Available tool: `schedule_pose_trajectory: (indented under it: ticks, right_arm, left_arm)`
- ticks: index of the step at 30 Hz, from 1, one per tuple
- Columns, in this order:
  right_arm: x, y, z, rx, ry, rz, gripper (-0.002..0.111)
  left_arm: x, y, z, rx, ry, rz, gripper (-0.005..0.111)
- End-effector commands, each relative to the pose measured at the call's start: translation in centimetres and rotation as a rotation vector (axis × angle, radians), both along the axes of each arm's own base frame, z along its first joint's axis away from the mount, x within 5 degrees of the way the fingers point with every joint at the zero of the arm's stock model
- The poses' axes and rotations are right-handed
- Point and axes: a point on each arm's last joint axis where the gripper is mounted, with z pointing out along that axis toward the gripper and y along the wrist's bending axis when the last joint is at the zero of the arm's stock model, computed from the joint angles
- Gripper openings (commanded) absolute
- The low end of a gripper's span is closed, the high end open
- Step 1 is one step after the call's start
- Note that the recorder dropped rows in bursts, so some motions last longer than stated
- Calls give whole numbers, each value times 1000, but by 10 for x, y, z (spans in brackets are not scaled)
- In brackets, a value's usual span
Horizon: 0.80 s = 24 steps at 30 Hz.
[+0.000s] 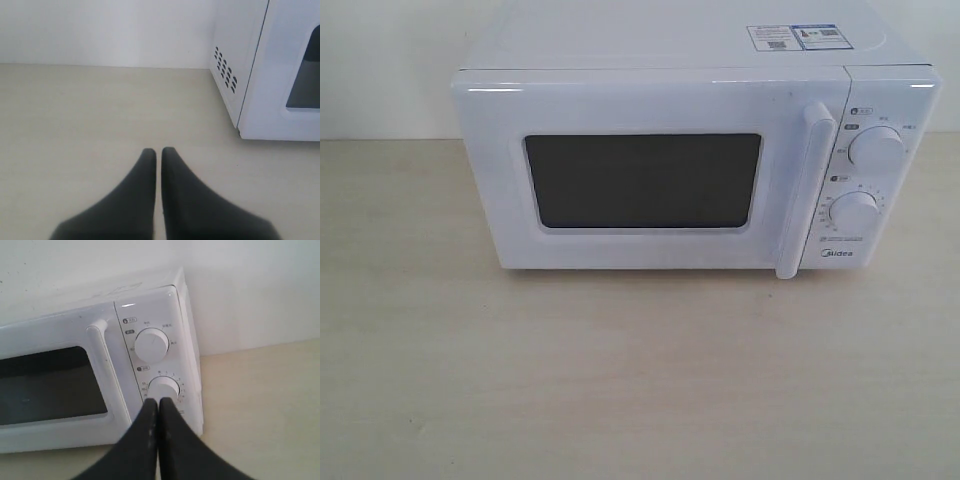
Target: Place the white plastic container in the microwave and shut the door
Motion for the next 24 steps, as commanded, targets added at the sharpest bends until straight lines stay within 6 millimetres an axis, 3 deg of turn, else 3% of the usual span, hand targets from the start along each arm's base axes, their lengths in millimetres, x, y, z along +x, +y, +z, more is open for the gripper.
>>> schedule_pose_trajectory:
  ticks: [1,5,10,24]
  right_arm:
    - [0,-1,-6,-133,26,-13,0]
    - [0,-4,-11,-271,62,-31,0]
    - [-2,-7,-21,-311,175,-38,0]
    - [-2,-6,-22,-188,201,-48,0]
  left_arm:
    - [0,0,-1,-8,1,3,4]
    - [0,0,-1,-8,1,3,4]
    - [0,0,-1,-8,1,3,4]
    - [0,0,-1,-8,1,3,4]
